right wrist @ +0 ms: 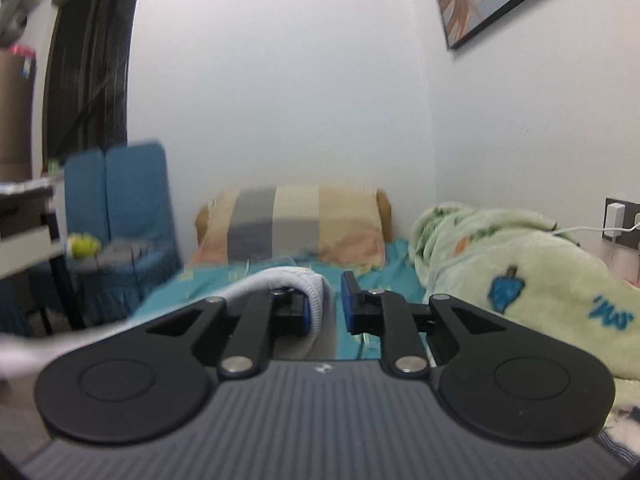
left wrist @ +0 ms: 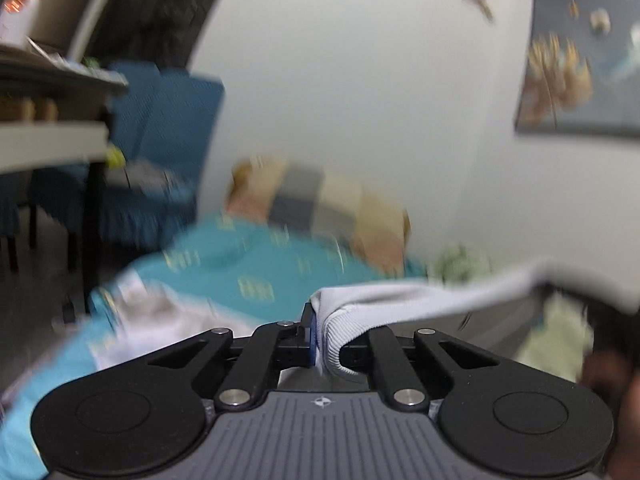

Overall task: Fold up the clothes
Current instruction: 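Raise the held hem high with both grippers and shake the shirt out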

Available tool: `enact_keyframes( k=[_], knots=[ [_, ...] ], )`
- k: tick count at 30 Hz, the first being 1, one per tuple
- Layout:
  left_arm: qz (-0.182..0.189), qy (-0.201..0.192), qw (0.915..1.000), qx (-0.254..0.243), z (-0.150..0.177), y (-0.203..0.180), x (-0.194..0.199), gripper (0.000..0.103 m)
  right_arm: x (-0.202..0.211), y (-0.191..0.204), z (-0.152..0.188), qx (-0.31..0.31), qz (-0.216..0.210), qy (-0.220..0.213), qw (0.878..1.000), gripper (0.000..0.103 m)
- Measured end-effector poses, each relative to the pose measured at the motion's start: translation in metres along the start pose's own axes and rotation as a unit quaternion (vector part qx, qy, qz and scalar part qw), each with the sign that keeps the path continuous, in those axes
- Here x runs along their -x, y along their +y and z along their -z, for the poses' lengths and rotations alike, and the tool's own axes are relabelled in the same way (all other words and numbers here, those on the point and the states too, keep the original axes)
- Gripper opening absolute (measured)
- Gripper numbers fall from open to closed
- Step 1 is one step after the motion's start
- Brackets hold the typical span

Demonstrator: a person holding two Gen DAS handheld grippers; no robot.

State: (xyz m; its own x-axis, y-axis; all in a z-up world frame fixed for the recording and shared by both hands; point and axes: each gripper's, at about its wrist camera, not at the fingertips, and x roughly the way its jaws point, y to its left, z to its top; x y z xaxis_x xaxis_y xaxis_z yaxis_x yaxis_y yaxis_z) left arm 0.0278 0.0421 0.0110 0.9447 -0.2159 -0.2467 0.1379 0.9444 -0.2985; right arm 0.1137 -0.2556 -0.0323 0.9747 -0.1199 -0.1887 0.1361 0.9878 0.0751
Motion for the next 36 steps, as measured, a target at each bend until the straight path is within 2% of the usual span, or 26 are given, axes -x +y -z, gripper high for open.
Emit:
enact_keyframes(
  k=[4,7,10,14,18,21,25,30,33,36],
  knots=[
    [0.001,-0.049,0.9987,-0.01,-0.055,0.011,0.015,0.006,0.019,0.022,-0.007,0.026,-0.02,0.036,0.999,0.019],
    [0.011,-0.066,0.9977,-0.014,-0.103,0.016,0.021,0.006,0.046,0.034,-0.03,0.038,-0.036,0.035,0.998,0.018],
    [0.019,-0.095,0.9948,-0.033,-0.158,0.012,0.037,0.006,0.078,0.044,-0.077,0.045,-0.048,-0.003,0.998,0.017],
    [0.029,-0.153,0.9858,-0.064,-0.234,-0.003,0.073,0.006,0.128,0.058,-0.158,0.055,-0.06,-0.073,0.994,0.017],
    [0.041,-0.209,0.9728,-0.092,-0.302,-0.03,0.132,0.006,0.184,0.071,-0.232,0.076,-0.06,-0.144,0.985,0.016],
    [0.052,-0.227,0.9668,-0.105,-0.34,-0.053,0.183,0.007,0.231,0.077,-0.275,0.087,-0.059,-0.188,0.976,0.017],
    [0.058,-0.253,0.9575,-0.126,-0.368,-0.079,0.25,0.007,0.295,0.074,-0.315,0.084,-0.067,-0.226,0.968,0.017],
    [0.066,-0.253,0.9556,-0.137,-0.381,-0.107,0.319,0.007,0.353,0.064,-0.343,0.082,-0.072,-0.253,0.961,0.017],
    [0.064,-0.244,0.9575,-0.14,-0.377,-0.113,0.339,0.007,0.369,0.061,-0.35,0.091,-0.067,-0.259,0.959,0.017],
    [0.065,-0.227,0.9621,-0.136,-0.369,-0.116,0.341,0.008,0.357,0.057,-0.343,0.099,-0.059,-0.244,0.963,0.017]
  ],
)
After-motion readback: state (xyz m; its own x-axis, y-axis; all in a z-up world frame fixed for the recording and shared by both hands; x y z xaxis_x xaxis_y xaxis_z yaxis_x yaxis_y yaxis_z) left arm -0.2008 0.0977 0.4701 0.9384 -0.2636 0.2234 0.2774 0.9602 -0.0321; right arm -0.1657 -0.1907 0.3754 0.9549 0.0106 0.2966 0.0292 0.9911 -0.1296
